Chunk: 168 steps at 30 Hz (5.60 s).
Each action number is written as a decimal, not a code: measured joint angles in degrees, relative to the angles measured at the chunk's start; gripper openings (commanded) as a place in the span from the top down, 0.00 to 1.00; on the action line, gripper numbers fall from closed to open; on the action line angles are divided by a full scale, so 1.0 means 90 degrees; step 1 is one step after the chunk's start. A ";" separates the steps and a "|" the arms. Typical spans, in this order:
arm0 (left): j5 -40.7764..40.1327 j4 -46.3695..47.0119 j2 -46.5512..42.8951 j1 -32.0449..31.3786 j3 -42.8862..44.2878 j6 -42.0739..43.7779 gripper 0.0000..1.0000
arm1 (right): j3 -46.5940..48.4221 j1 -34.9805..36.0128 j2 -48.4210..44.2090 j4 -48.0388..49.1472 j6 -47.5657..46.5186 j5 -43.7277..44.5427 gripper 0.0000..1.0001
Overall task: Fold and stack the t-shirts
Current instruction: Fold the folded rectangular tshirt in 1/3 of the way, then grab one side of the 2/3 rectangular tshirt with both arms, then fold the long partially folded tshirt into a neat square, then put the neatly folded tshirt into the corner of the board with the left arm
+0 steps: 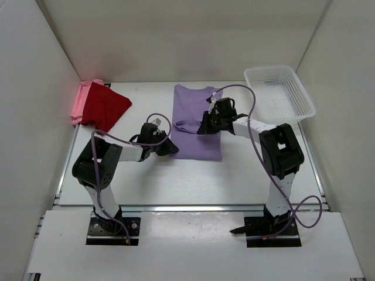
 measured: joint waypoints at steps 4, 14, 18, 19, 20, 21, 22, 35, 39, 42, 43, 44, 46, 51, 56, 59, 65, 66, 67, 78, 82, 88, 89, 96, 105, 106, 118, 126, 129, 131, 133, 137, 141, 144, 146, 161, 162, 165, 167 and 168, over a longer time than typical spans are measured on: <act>0.0092 0.0595 -0.0039 0.0194 -0.0517 -0.0279 0.72 | 0.0204 0.0063 0.0551 -0.0219 -0.0066 -0.0024 0.99; 0.0051 0.1030 -0.0571 0.0121 -0.1287 -0.0425 0.73 | 0.0478 0.0061 0.1003 -0.0185 -0.0053 0.0141 1.00; 0.0049 0.1001 -0.0731 -0.0015 -0.1457 -0.0403 0.75 | 0.1858 -0.0019 0.1868 -0.0279 0.0019 0.0221 1.00; 0.0051 0.0979 -0.0780 -0.0032 -0.1494 -0.0398 0.74 | 0.2305 -0.0063 0.2110 -0.0367 0.0024 0.0233 1.00; 0.0053 0.0928 -0.0835 -0.0049 -0.1523 -0.0384 0.73 | 0.2732 -0.0107 0.2317 -0.0449 0.0029 0.0265 1.00; 0.0053 0.0869 -0.0903 -0.0058 -0.1554 -0.0372 0.73 | 0.3167 -0.0160 0.2501 -0.0585 0.0029 0.0284 1.00; 0.0056 0.0814 -0.0988 -0.0063 -0.1588 -0.0362 0.73 | 0.3492 -0.0204 0.2601 -0.0673 0.0015 0.0308 1.00; 0.0080 0.0155 -0.2535 0.0391 -0.1996 -0.0090 0.60 | -0.1202 -0.0194 -0.1350 0.0262 0.0221 0.0160 1.00; 0.0131 0.0066 -0.2404 0.0486 -0.2103 -0.0090 0.60 | -0.3033 -0.0413 -0.2004 0.0748 0.0495 -0.0036 0.99; 0.0209 0.0070 -0.2225 0.0493 -0.2137 -0.0104 0.58 | -0.3750 -0.0578 -0.2113 0.0872 0.0631 -0.0112 1.00; 0.0221 0.0073 -0.2176 0.0493 -0.2137 -0.0102 0.58 | -0.3849 -0.0607 -0.2113 0.0920 0.0661 -0.0119 1.00; 0.0226 0.0075 -0.2135 0.0493 -0.2137 -0.0104 0.57 | -0.3920 -0.0627 -0.2118 0.1022 0.0685 -0.0151 1.00; 0.0238 0.0068 -0.2084 0.0493 -0.2137 -0.0107 0.54 | -0.4010 -0.0631 -0.2127 0.1248 0.0682 -0.0153 1.00; 0.0236 0.0078 -0.2045 0.0495 -0.2137 -0.0097 0.47 | -0.4303 -0.0704 -0.2203 0.1693 0.0799 -0.0296 0.89; 0.0226 0.0153 -0.1775 0.0457 -0.2021 -0.0121 0.52 | -0.4571 -0.0799 -0.2844 0.1693 0.0855 -0.0335 0.67; 0.0180 0.0238 -0.1554 0.0406 -0.1906 -0.0177 0.55 | -0.4801 -0.0945 -0.3198 0.1812 0.0906 -0.0318 0.65; 0.0119 0.0612 -0.1214 0.0345 -0.1836 -0.0342 0.68 | -0.4877 -0.1073 -0.2684 0.1999 0.1001 -0.0413 0.66; 0.0114 0.0646 -0.1156 0.0335 -0.1802 -0.0367 0.73 | -0.4872 -0.1071 -0.2591 0.2144 0.1039 -0.0483 0.67; 0.0102 0.0665 -0.1095 0.0325 -0.1766 -0.0374 0.76 | -0.4864 -0.1069 -0.2514 0.2278 0.1066 -0.0544 0.68; -0.0032 0.0449 -0.1093 0.0185 -0.1639 -0.0304 1.00 | -0.4624 -0.1015 -0.1902 0.2569 0.1309 -0.0959 1.00; -0.0039 -0.0019 -0.1688 0.0061 -0.1836 -0.0068 1.00 | -0.5056 -0.0874 -0.2499 0.2419 0.1309 -0.0797 1.00; 0.0100 -0.2057 -0.4022 -0.0296 -0.2569 0.0546 1.00 | -0.6290 0.0483 -0.4643 0.1377 0.1506 -0.0289 1.00; 0.0102 -0.2601 -0.4561 -0.0379 -0.2657 0.0644 1.00 | -0.6489 0.0979 -0.5127 0.1069 0.1666 -0.0134 1.00; 0.0410 -0.4573 -0.6331 -0.0342 -0.2397 0.0658 1.00 | -0.6484 0.1275 -0.6989 -0.0529 0.2103 0.0151 1.00; 0.0107 -0.3453 -0.2715 0.0083 0.0833 0.0767 1.00 | -0.2620 -0.1149 -0.4014 -0.0607 0.0928 -0.0296 1.00; 0.0024 -0.3339 -0.2276 0.0131 0.1236 0.0777 1.00 | -0.2220 -0.1251 -0.3619 -0.0561 0.0833 -0.0291 1.00; -0.0629 -0.2793 0.0746 0.0899 0.3691 0.0636 1.00 | 0.1940 -0.1695 0.0862 -0.1037 0.0374 -0.0658 1.00; -0.0648 -0.2446 0.2084 0.1122 0.4799 0.0527 0.86 | 0.4384 -0.1695 0.2538 -0.1617 0.0318 -0.0661 0.84; -0.0678 -0.2375 0.2183 0.1178 0.4792 0.0491 0.70 | 0.4954 -0.1719 0.2844 -0.1848 0.0272 -0.0614 0.70; -0.0687 -0.2171 0.2096 0.1292 0.4614 0.0423 0.58 | 0.5299 -0.1739 0.2951 -0.2021 0.0274 -0.0614 0.59; -0.0699 -0.2006 0.1953 0.1457 0.4369 0.0359 0.38 | 0.5564 -0.1775 0.2970 -0.2171 0.0236 -0.0629 0.58; -0.0809 -0.1836 0.1627 0.1698 0.3922 0.0437 0.17 | 0.5459 -0.1751 0.2671 -0.2251 0.0029 -0.0500 0.68; -0.0804 -0.1360 0.1183 0.1574 0.3223 0.0522 0.18 | 0.3730 -0.1605 0.1511 -0.1926 -0.0117 -0.0359 1.00; -0.0682 -0.1035 0.1008 0.1328 0.2637 0.0583 0.18 | 0.2220 -0.1367 0.0481 -0.1433 0.0032 -0.0316 1.00; -0.0563 -0.0903 0.1010 0.1190 0.2319 0.0622 0.19 | 0.1447 -0.1212 -0.0075 -0.1054 0.0165 -0.0328 0.97; 0.0056 -0.0012 0.2244 0.0559 0.2732 0.0277 0.89 | -0.2365 -0.0692 -0.2824 0.0882 0.0901 -0.0491 0.66; 0.0100 0.0007 0.2334 0.0515 0.2846 0.0228 0.97 | -0.2577 -0.0665 -0.3053 0.0916 0.0896 -0.0493 0.67; 0.0100 -0.0131 0.2594 0.0396 0.3342 0.0180 1.00 | -0.3242 -0.0605 -0.3789 0.0957 0.0889 -0.0488 0.67; 0.0107 -0.0413 0.2798 0.0342 0.3876 0.0177 1.00 | -0.3674 -0.0636 -0.4221 0.0986 0.0896 -0.0483 0.66; 0.0109 -0.0568 0.2919 0.0330 0.4218 0.0177 1.00 | -0.3927 -0.0690 -0.4449 0.1018 0.0906 -0.0486 0.66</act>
